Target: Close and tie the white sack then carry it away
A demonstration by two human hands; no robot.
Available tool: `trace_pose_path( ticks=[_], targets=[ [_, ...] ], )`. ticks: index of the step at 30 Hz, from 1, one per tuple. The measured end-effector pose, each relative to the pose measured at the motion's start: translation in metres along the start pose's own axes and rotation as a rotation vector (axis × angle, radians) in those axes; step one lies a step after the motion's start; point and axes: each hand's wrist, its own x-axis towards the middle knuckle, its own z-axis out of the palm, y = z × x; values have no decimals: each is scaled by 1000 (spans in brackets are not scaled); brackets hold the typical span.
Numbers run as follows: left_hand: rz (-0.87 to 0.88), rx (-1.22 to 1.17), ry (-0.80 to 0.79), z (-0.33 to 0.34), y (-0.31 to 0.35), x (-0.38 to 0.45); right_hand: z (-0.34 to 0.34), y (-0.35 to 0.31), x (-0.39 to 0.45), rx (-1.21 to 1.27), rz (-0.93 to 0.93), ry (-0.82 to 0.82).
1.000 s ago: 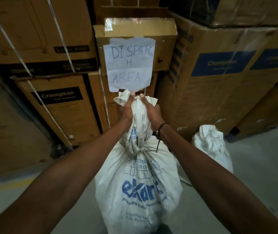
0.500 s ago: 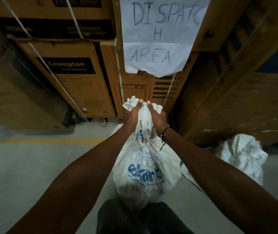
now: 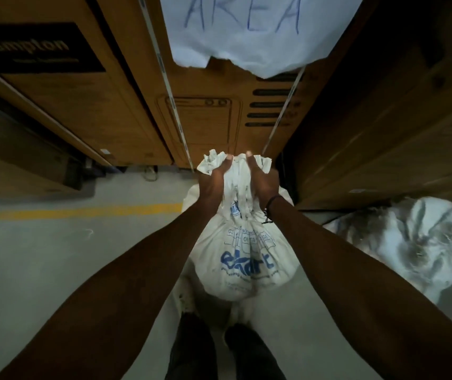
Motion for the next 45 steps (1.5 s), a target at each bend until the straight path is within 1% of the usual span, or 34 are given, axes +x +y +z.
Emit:
trace_pose_path(
  ticks=[3,6,11,13,19,22,25,27,30,31,33,39,43,45],
  targets=[
    [17,23,-58,13,-12,11,-12,1,21,-11,-52,7],
    [31,71,-161,25,-22,17,-30,5,32,-27,-95,8],
    [-8,182,-300,17,-68,21,-51,51,45,-79,-113,15],
    [-10,217,-317,15,-90,24,-56,73,50,-86,-108,16],
    [44,271,-290,11,-138,31,-63,132,66,-86,-92,48],
    [32,309,-292,11,-146,27,-72,137,61,-123,-74,54],
    [-34,372,-235,11,-137,14,-88,129,49,-142,-46,33],
    [-89,423,-215,7,-127,-3,-103,122,34,-161,-65,7],
    [-186,519,-257,-7,-113,-36,-128,112,7,-148,-71,31],
    [-192,553,-285,-15,-109,-49,-136,107,-6,-136,-59,35],
    [-156,632,-316,-29,-98,-79,-152,95,-36,-151,-46,48],
    [-135,789,-177,-56,-45,-176,-190,74,-126,-215,-113,4],
    [43,860,-105,-78,-21,-246,-210,68,-193,-261,-186,-8],
    [100,887,-84,-87,-14,-278,-215,70,-223,-250,-221,-3]
  ],
)
